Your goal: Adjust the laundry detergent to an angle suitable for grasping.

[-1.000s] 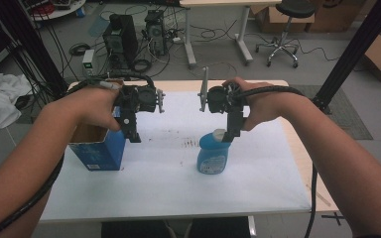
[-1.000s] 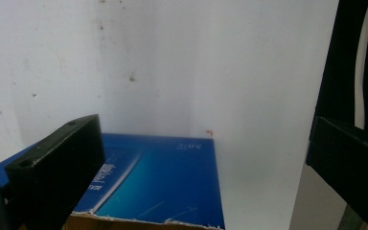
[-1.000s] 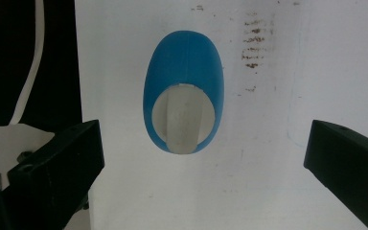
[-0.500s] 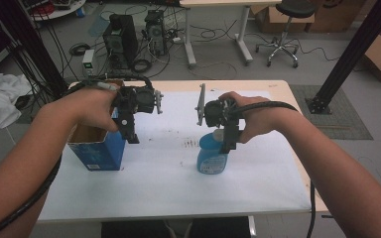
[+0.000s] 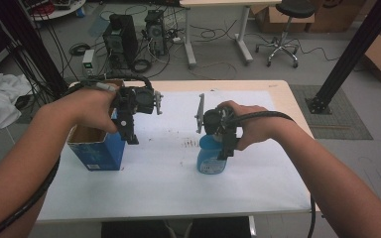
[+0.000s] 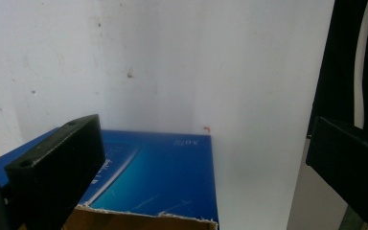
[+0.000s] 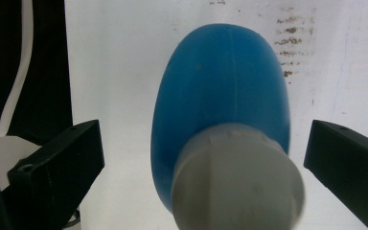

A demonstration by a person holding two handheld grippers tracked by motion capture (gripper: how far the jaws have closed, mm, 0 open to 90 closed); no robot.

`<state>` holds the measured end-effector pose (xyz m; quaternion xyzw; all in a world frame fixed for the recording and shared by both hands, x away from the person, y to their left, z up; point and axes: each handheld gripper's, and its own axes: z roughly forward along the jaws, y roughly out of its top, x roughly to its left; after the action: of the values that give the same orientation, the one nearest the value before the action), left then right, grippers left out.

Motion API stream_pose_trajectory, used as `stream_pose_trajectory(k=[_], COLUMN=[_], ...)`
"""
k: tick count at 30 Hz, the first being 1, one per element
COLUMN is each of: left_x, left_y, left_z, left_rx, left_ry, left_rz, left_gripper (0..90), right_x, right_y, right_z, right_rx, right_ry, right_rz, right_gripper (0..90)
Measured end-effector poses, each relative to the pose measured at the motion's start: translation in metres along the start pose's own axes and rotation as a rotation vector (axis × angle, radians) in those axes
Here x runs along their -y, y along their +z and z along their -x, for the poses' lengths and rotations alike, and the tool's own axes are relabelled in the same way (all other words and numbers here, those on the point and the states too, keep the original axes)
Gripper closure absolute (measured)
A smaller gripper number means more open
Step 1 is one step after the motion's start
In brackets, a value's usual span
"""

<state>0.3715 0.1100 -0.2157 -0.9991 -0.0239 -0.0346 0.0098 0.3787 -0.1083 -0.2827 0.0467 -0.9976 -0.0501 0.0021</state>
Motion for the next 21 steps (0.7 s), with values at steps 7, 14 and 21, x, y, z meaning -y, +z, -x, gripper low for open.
stream_pose_trajectory(k=[7, 14, 21], left_x=[0.0, 0.0, -0.001], left_y=[0.0, 0.002, 0.007], left_z=[0.0, -0.001, -0.001], left_rx=[-0.003, -0.002, 0.007], left_ry=[0.001, 0.002, 0.004], left_rz=[-0.004, 0.001, -0.002], left_gripper=[0.1, 0.1, 0.1], right_x=[-0.001, 0.0, 0.001], right_y=[0.007, 0.009, 0.012], right_z=[0.0, 0.0, 0.001], right_rx=[0.003, 0.006, 0.004], right_ry=[0.0, 0.018, 0.018], right_rz=[-0.007, -0.003, 0.022], right_gripper=[0.0, 0.0, 5.9])
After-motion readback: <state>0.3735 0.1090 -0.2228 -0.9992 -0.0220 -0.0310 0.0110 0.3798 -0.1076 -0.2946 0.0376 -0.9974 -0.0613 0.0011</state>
